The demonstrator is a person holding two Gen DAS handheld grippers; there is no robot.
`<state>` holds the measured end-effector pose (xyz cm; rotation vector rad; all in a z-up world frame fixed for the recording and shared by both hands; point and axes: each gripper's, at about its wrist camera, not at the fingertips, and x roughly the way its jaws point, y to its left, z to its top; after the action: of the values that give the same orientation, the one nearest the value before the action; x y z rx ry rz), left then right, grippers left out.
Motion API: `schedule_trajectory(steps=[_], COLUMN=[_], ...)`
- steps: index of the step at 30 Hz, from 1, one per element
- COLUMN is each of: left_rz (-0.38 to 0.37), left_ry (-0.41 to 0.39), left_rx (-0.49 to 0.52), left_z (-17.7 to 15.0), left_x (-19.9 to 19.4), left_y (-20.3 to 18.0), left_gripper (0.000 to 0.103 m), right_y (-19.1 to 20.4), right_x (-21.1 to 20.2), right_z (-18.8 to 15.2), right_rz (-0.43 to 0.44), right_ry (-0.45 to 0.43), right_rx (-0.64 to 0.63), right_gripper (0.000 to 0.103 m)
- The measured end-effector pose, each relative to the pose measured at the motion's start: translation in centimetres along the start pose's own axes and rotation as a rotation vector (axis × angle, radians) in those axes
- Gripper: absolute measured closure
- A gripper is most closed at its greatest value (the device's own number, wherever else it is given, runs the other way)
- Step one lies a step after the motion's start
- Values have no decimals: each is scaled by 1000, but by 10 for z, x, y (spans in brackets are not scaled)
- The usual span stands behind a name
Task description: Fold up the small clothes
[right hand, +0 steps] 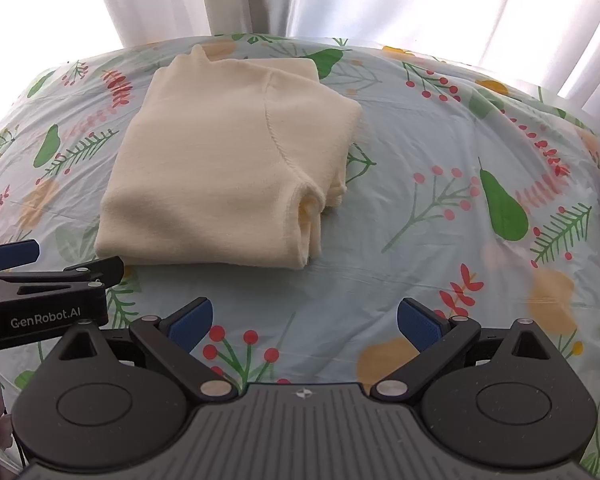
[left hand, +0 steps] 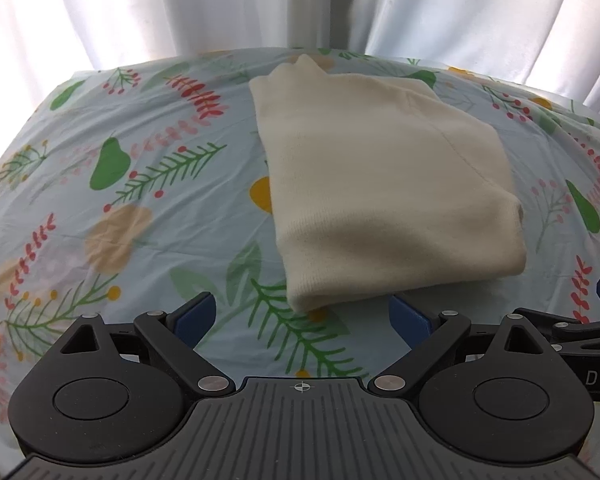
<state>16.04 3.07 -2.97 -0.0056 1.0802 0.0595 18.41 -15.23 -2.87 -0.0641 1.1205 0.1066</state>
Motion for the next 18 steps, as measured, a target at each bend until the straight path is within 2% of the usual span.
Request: schedule_trajectory(steps=[18], left_rz=[-3], left_ry=[8], left_rx=[0], left_z=[-3], left_x=[-1], left_y=[1], left_gripper=[6], right_y=[-6], right_x=[-4], right_z=[-1], right_rz=[-5], right_ry=[-6], right_rx=[26], right_gripper=[4])
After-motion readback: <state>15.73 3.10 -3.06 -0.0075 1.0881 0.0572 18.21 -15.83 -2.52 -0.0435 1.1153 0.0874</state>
